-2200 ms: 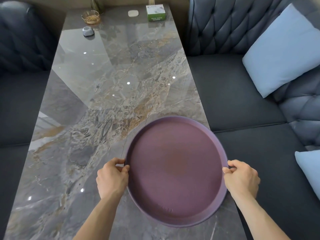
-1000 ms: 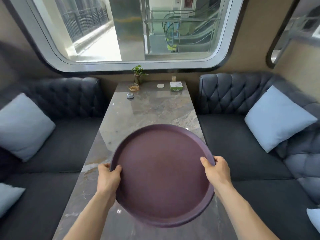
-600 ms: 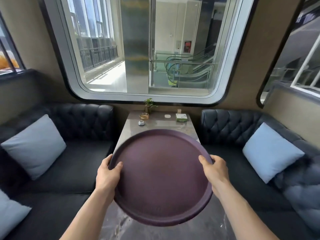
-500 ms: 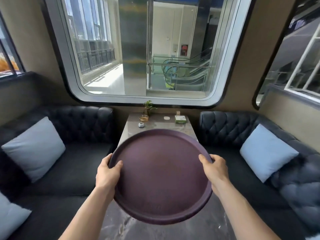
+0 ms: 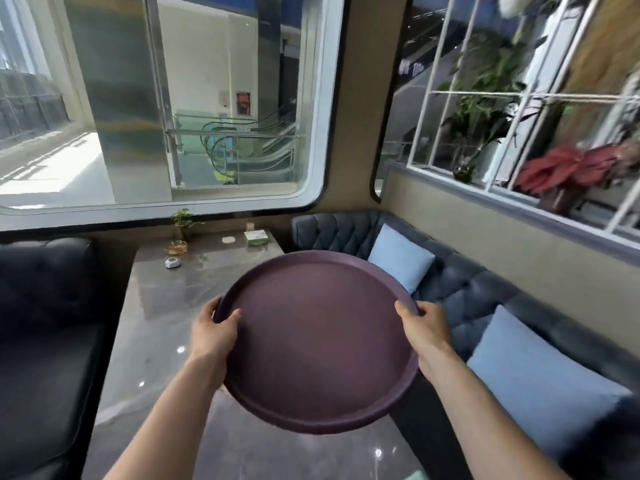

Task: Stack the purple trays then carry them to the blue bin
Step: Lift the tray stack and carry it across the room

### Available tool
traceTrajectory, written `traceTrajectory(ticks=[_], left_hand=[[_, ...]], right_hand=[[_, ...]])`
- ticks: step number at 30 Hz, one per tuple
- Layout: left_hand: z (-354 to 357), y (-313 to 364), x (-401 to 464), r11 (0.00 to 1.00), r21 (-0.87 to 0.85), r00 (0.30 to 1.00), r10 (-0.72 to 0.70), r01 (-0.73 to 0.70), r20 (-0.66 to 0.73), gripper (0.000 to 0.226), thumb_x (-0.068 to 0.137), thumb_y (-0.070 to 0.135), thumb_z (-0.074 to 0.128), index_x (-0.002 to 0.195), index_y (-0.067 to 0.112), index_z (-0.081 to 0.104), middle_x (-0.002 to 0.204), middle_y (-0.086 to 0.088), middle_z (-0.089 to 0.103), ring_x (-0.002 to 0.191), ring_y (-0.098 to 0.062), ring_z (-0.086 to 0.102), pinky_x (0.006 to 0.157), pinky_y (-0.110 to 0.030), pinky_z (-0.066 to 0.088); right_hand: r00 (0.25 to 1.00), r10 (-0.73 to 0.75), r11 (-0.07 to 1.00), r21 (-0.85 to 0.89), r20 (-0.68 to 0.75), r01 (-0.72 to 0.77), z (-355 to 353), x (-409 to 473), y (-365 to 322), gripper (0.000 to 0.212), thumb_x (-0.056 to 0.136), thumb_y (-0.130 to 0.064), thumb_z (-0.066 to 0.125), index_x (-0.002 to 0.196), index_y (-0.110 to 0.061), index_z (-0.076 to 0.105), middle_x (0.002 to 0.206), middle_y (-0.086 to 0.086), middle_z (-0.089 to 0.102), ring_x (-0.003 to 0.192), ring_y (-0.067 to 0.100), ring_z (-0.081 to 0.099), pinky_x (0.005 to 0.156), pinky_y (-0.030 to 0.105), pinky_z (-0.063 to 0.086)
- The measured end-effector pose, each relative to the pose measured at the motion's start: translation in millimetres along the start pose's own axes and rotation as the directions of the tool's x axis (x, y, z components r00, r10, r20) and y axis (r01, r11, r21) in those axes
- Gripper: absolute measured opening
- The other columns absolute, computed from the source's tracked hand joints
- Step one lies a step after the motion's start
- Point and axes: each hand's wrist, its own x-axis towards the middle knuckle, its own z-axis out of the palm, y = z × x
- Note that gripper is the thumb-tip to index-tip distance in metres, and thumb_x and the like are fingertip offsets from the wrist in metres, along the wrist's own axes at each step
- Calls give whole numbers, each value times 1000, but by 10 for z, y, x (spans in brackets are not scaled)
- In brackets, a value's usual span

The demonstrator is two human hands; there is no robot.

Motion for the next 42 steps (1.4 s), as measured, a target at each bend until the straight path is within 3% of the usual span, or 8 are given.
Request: traceTrajectory(ticks=[2,5,10,16,22,32,37,42], left_hand=[[464,6,-169,1000,7,995,13,-13,103,48,91,16,65,137,22,54,119,-4,64,109,-29,63,99,-46,51],[1227,-19,-585,999,26,963,38,-46,265,49,89,16,67,136,22,55,122,-5,65,110,-30,65,99,-48,52],[2404,-187,-1634,996,59,832,26,-70,554,56,81,26,69,135,28,56,126,5,66,114,-23,64,103,-46,50],[3626,-574,-3458,994,82,584,-23,-74,811,67,71,36,71,136,27,56,130,3,66,115,-26,65,103,-49,50],[4132,-876,-5634,989,53,279,-12,-138,960,35,87,11,67,122,15,66,116,-5,70,109,-26,65,99,-40,50],[3603,-1440,-8408,977,80,-327,-143,-199,934,50,91,12,65,139,18,54,124,1,59,102,-15,52,89,-26,39],[3063,-1708,-9098,962,37,-606,-200,-270,770,51,88,19,68,137,21,56,133,-1,63,115,-24,60,104,-39,46],[2387,-1933,-9427,950,21,-759,-261,-310,596,50,88,24,66,137,26,56,130,3,63,115,-26,60,102,-40,47]], right_hand=[[996,32,999,12,-85,-31,-514,9,140,30,92,-35,61,97,-6,63,89,4,65,73,18,59,62,33,49],[956,102,995,50,-274,-92,-1404,-48,402,29,88,-41,63,97,-13,65,94,2,67,85,23,63,78,36,53],[827,169,985,60,-536,-163,-2979,-458,923,27,89,-40,64,98,-14,65,93,4,66,87,25,61,82,36,51],[507,250,952,113,-825,-286,-4853,-1594,1479,34,86,-40,66,108,-14,72,105,13,71,102,36,64,87,38,48],[150,296,915,235,-943,-327,-6167,-3167,2067,36,85,-37,67,110,-12,73,110,18,72,111,39,62,89,39,48],[-495,319,818,499,-808,-288,-6410,-5857,2561,41,84,-39,69,114,-11,70,108,14,72,106,35,65,92,40,49],[-731,276,752,614,-625,-241,-5785,-6747,2584,44,78,-47,65,105,-13,71,95,7,74,95,32,68,90,43,54],[-875,251,684,716,-414,-142,-5067,-7303,2535,47,77,-49,64,108,-14,69,99,13,73,97,35,67,90,43,53]])
